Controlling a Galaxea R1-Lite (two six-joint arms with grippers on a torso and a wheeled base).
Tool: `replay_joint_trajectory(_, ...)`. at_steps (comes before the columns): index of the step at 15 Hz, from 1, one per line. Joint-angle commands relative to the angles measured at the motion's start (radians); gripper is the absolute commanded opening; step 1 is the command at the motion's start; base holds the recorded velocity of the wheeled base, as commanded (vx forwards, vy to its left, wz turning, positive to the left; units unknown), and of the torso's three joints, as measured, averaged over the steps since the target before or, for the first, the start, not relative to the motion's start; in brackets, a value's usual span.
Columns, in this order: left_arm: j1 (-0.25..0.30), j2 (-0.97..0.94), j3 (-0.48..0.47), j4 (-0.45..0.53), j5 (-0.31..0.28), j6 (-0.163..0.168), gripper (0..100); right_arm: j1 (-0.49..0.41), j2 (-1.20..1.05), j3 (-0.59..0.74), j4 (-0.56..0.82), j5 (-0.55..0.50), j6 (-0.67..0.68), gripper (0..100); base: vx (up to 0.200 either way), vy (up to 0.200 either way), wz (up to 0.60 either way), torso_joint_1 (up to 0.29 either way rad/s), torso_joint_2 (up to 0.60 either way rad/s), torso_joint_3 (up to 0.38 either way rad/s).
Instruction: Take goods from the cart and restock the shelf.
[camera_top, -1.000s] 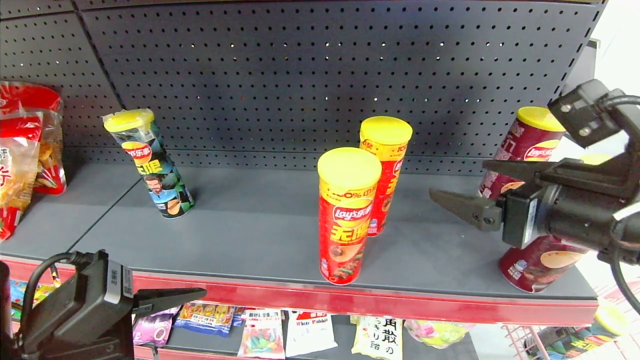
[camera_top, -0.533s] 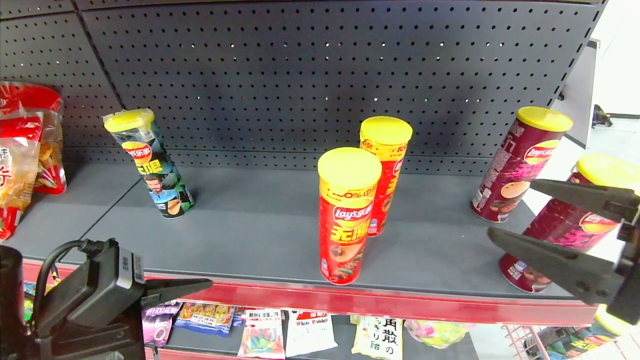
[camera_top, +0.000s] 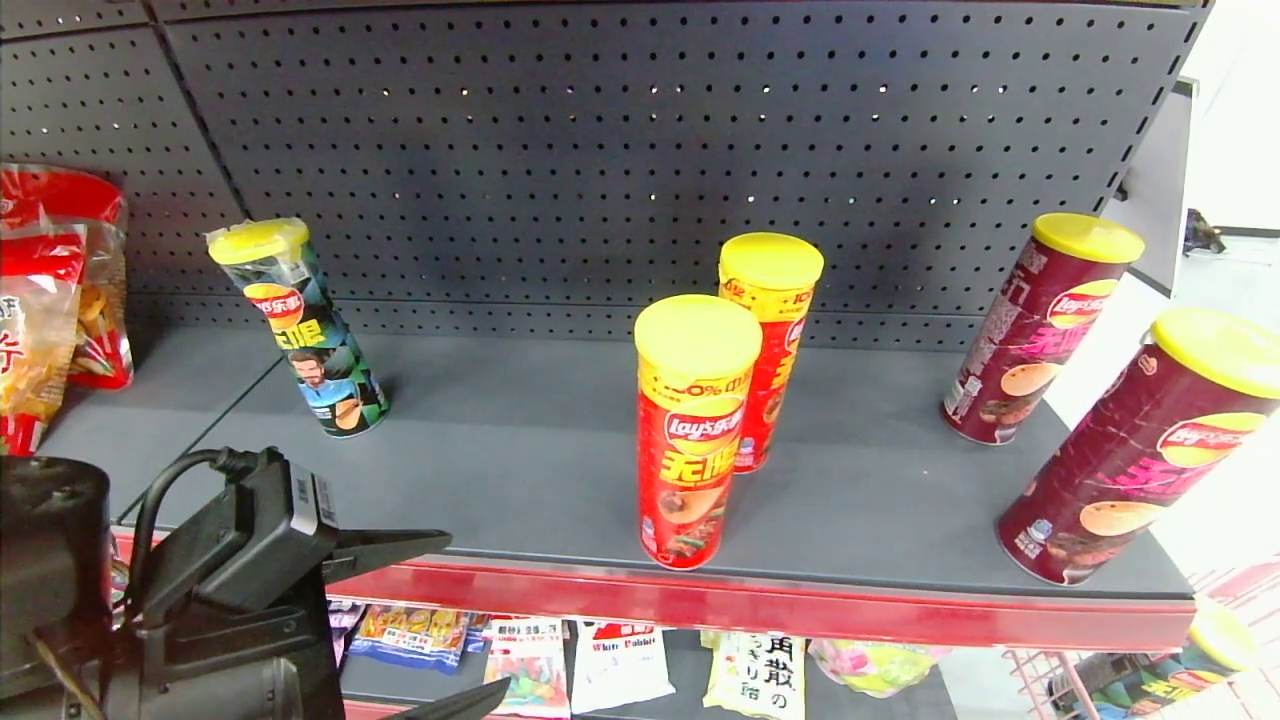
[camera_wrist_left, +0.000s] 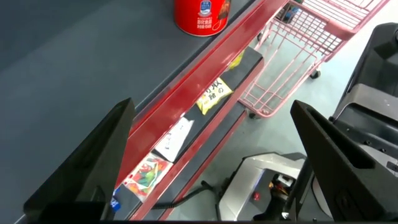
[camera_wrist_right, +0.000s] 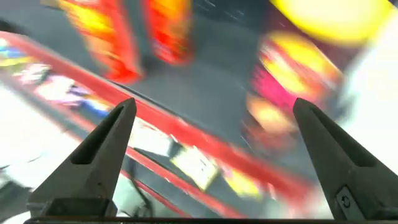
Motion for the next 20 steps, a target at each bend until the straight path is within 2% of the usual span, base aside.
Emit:
replay_joint_trajectory(1, -0.001, 0.028, -0.002, -0.003, 0.000, 0.003, 100, -0.306, -0.199, 0.001, 0.211, -0.026, 0.053, 100, 0.000, 0.000, 0.00, 0.000, 0.00, 0.000)
replay_joint_trajectory(2, -0.001, 0.040, -0.004, -0.007, 0.000, 0.004, 100, -0.407, -0.225, 0.004, 0.280, -0.025, 0.066, 100, 0.000, 0.000, 0.00, 0.000, 0.00, 0.000)
replay_joint_trajectory(4, -0.001, 0.080, -0.015, -0.044, 0.003, 0.008, 100, -0.526, -0.323, 0.065, 0.318, -0.006, 0.067, 100, 0.000, 0.000, 0.00, 0.000, 0.00, 0.000)
replay_joint_trajectory(6, -0.001, 0.120, -0.019, -0.078, 0.023, 0.008, 100, -0.531, -0.526, 0.173, 0.317, 0.040, 0.058, 100, 0.000, 0.000, 0.00, 0.000, 0.00, 0.000)
replay_joint_trajectory(8, -0.001, 0.158, -0.033, -0.092, 0.049, 0.006, 100, -0.530, -0.567, 0.216, 0.295, 0.072, 0.059, 100, 0.000, 0.000, 0.00, 0.000, 0.00, 0.000)
replay_joint_trajectory(10, -0.004, 0.215, -0.048, -0.128, 0.048, 0.004, 100, -0.530, -0.567, 0.279, 0.225, 0.106, 0.052, 100, 0.000, 0.000, 0.00, 0.000, 0.00, 0.000)
replay_joint_trajectory(13, -0.011, 0.334, -0.090, -0.248, 0.054, 0.009, 100, -0.530, -0.567, 0.469, -0.019, 0.115, -0.028, 100, 0.000, 0.000, 0.00, 0.000, 0.00, 0.000)
replay_joint_trajectory(14, -0.010, 0.354, -0.113, -0.254, 0.092, 0.009, 100, -0.530, -0.567, 0.506, -0.116, 0.165, -0.030, 100, 0.000, 0.000, 0.00, 0.000, 0.00, 0.000)
replay_joint_trajectory(15, -0.011, 0.373, -0.131, -0.254, 0.144, 0.008, 100, -0.530, -0.567, 0.521, -0.137, 0.208, -0.030, 100, 0.000, 0.000, 0.00, 0.000, 0.00, 0.000)
replay_joint_trajectory(16, -0.010, 0.390, -0.150, -0.256, 0.169, 0.004, 100, -0.530, -0.567, 0.524, -0.139, 0.225, -0.031, 100, 0.000, 0.000, 0.00, 0.000, 0.00, 0.000)
replay_joint_trajectory(20, -0.011, 0.449, -0.220, -0.260, 0.170, 0.006, 100, -0.530, -0.567, 0.523, -0.139, 0.221, -0.030, 100, 0.000, 0.000, 0.00, 0.000, 0.00, 0.000)
